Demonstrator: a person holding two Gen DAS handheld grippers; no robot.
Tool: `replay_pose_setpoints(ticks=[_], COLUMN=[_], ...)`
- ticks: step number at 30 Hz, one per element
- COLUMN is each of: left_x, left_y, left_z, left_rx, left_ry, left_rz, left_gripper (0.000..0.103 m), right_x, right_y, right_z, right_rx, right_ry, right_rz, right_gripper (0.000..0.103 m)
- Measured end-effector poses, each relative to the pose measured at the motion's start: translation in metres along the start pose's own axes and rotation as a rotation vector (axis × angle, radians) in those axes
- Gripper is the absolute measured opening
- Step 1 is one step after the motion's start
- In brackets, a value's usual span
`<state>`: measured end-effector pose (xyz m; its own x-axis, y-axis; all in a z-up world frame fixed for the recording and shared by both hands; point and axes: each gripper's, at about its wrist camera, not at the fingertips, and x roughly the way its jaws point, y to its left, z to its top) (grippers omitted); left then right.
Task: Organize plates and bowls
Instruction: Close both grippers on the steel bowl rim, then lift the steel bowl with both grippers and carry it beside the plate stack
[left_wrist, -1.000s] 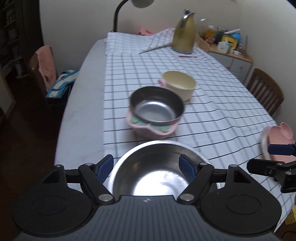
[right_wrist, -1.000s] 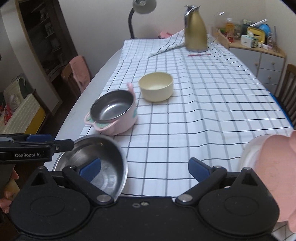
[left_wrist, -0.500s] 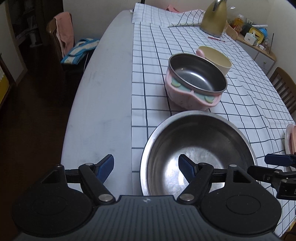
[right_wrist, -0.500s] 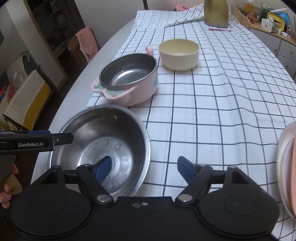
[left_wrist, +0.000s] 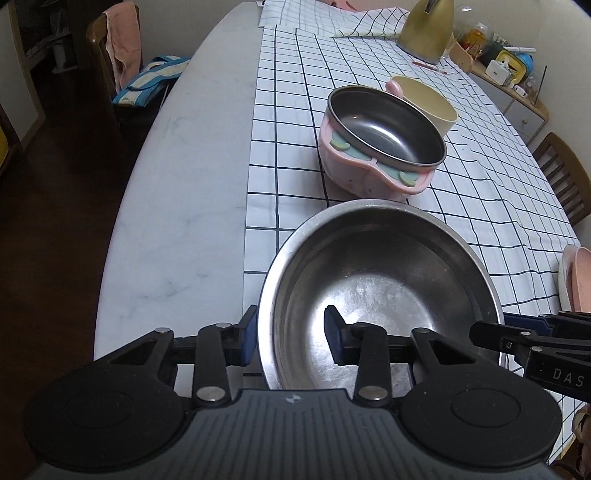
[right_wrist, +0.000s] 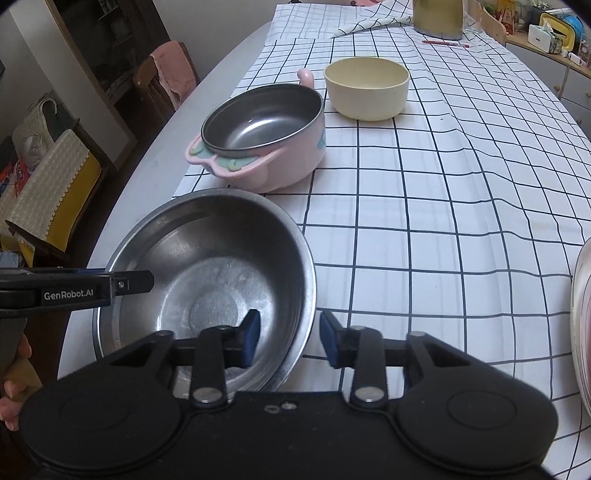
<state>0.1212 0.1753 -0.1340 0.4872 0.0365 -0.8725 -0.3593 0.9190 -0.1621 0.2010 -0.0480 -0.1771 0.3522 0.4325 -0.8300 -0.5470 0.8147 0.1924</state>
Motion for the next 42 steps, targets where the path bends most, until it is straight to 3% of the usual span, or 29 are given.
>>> replay_pose_setpoints(ticks=[5,11,21,42], left_x=[0.0,-0.007,-0.026,0.008], left_y=[0.0,-0.012,-0.057,-0.158], left_z=[0.0,-0.004,0.002,-0.02], left_rx=[0.002,0.032,0.083,0.297], left_ry=[0.009,-0.002,-0.011,0.061], left_rz=[0.015,0.0,-0.091,-0.163], left_gripper=[0.025,0.023,0.023,0.024], right_x=[-0.001,-0.008,-0.046,-0.081], right_y=[-0.001,-0.007,-0.035,-0.117], right_z=[-0.002,-0.004,-0.011,-0.052], right_rx=[-0.008,0.001,0.065,0.242], right_ry=[-0.004,-0.016,-0.031,-0.011], right_rz=[-0.043,-0.062,-0.104,-0.206], right_gripper=[0.014,0.013,0.013,0.012])
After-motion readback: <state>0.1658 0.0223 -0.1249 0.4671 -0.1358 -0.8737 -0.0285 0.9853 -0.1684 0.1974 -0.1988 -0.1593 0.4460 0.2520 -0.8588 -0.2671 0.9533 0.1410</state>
